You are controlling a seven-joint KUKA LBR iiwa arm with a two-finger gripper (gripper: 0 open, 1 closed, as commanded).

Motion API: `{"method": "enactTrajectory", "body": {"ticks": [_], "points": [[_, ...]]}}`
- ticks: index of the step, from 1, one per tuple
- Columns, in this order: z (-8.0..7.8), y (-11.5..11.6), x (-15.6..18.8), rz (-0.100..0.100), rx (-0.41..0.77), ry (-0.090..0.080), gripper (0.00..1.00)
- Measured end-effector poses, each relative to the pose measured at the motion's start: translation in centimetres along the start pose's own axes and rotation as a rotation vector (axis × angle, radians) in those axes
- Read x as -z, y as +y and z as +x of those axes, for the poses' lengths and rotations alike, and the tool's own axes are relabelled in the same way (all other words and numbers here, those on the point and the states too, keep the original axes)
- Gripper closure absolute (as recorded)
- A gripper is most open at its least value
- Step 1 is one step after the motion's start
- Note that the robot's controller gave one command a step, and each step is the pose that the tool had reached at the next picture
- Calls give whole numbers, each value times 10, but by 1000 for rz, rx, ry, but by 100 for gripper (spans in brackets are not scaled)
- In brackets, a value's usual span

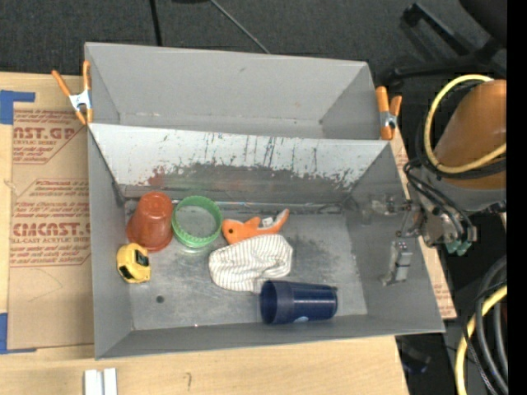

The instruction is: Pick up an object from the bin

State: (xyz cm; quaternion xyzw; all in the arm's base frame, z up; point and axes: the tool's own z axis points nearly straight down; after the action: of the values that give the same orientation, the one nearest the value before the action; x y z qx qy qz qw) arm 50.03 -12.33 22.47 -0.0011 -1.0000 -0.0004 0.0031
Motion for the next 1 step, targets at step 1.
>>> {"method": "enactTrajectory", "body": {"ticks": [1], "points": [[-2,1,5,1,2,-8,0]]}}
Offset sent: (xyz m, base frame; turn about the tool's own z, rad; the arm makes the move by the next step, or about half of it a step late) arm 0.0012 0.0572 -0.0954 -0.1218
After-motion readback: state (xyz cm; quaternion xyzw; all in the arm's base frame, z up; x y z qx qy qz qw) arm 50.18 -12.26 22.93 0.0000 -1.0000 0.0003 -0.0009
